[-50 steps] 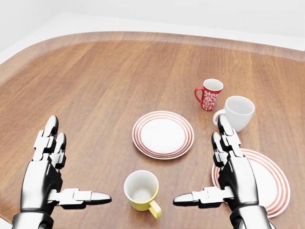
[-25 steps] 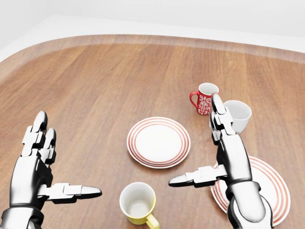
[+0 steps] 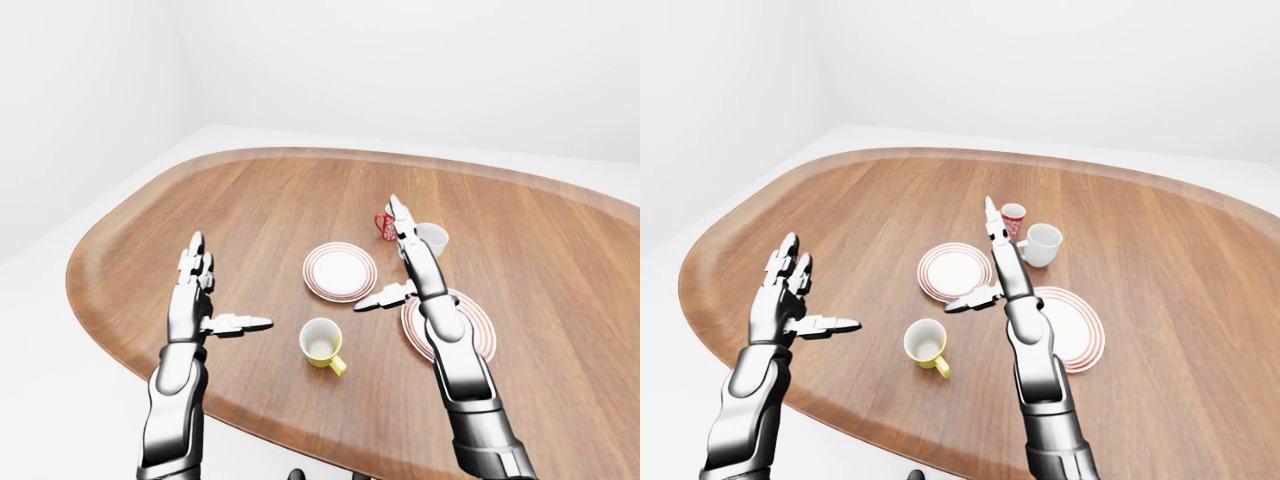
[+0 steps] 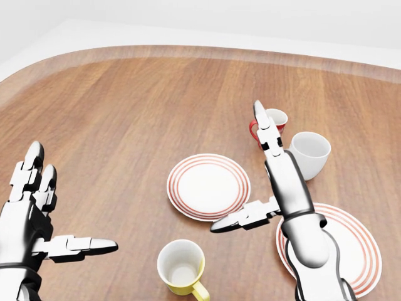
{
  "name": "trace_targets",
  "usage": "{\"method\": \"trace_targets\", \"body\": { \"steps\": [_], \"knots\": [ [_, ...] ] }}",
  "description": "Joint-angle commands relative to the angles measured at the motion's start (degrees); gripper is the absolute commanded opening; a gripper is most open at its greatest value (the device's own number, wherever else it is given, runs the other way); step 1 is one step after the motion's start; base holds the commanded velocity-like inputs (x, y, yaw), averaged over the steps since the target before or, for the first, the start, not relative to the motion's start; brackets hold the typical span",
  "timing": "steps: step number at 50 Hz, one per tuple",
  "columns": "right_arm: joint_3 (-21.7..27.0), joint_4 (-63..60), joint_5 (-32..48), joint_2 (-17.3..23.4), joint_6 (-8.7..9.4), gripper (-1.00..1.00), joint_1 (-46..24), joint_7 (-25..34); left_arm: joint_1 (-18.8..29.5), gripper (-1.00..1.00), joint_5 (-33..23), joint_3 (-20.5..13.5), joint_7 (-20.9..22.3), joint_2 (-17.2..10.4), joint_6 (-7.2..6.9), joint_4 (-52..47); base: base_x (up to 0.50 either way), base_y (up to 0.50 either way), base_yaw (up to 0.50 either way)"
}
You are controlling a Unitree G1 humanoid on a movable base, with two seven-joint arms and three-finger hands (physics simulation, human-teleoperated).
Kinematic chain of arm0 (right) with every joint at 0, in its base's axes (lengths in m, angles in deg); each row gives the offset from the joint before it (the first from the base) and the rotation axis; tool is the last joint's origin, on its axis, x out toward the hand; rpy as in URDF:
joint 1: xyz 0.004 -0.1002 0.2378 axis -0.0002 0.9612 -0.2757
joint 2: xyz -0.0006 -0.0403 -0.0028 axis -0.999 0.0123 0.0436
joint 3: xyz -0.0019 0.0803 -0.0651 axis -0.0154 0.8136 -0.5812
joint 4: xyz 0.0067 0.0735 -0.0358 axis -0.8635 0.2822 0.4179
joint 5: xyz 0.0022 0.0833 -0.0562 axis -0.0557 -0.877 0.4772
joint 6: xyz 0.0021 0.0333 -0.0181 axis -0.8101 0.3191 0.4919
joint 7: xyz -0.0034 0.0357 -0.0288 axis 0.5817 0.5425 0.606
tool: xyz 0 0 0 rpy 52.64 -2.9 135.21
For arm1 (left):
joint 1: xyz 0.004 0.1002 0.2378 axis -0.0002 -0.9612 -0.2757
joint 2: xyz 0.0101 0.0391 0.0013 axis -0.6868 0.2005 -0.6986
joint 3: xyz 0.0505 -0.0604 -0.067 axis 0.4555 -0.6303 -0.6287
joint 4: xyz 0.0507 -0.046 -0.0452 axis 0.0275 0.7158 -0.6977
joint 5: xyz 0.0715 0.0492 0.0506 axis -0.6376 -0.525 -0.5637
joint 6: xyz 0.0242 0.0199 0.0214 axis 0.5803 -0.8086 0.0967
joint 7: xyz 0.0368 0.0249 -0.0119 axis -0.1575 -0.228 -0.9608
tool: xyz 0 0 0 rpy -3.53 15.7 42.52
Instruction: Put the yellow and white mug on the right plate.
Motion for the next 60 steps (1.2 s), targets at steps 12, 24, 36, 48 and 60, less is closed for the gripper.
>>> {"method": "trace_targets", "body": {
  "steps": [12,24,36,48,60],
  "knots": [
    [-3.7,5.5,9.1,-2.8,0.00,1.00,-4.2,2.6,0.4,1.00,0.3,-1.8,0.5,-0.8,0.00,0.1,0.00,0.00,0.00],
    [-4.6,10.2,7.8,-3.5,0.00,1.00,-5.4,4.2,0.4,1.00,0.2,-1.7,0.6,-0.8,0.00,0.0,0.00,0.00,0.00],
    [-6.4,13.0,9.7,-4.8,0.00,1.00,-5.9,5.6,0.7,1.00,0.5,-2.1,0.7,-1.1,0.00,0.7,0.00,0.00,0.00],
    [-7.5,16.6,11.9,-5.8,0.00,1.00,-5.9,5.0,0.9,1.00,0.9,-2.8,0.7,-1.5,0.00,0.9,0.00,0.00,0.00],
    [-8.5,18.1,13.8,-6.5,0.00,1.00,-4.7,4.8,0.8,1.00,0.8,-2.6,0.7,-1.4,0.00,1.0,0.00,0.00,0.00]
  ]
}}
